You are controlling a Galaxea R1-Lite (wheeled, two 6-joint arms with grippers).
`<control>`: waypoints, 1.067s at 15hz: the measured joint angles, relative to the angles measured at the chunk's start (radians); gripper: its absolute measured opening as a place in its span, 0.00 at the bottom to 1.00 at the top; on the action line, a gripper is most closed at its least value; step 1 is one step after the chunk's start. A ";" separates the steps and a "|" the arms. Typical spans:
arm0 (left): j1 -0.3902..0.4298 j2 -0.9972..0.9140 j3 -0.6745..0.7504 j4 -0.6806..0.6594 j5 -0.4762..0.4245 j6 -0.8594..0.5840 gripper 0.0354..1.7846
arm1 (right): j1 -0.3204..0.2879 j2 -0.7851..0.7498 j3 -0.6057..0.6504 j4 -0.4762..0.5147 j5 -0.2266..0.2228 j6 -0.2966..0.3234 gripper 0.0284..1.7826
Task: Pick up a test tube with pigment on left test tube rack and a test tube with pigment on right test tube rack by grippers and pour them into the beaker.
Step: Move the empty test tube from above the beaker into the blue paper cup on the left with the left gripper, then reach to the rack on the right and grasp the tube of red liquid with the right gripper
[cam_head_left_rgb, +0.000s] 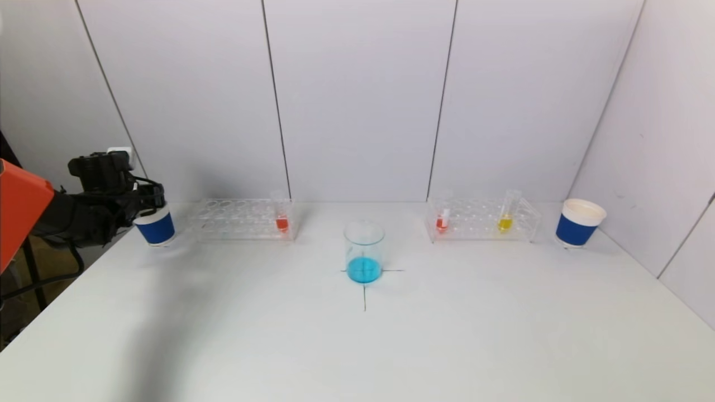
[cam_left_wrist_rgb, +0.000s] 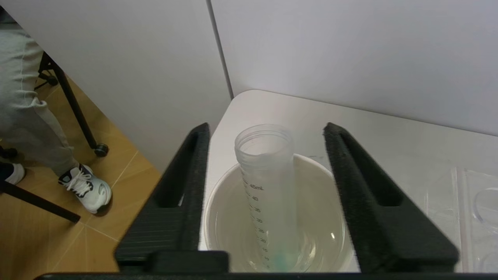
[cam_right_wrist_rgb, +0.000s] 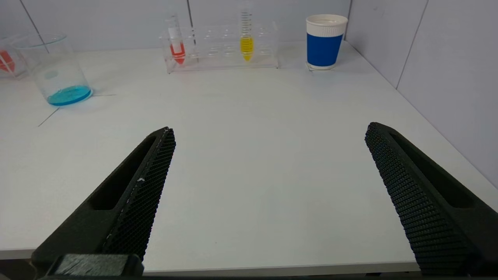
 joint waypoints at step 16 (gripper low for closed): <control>-0.093 -0.643 0.253 0.238 0.000 -0.003 0.99 | 0.000 0.000 0.000 0.000 0.000 0.000 1.00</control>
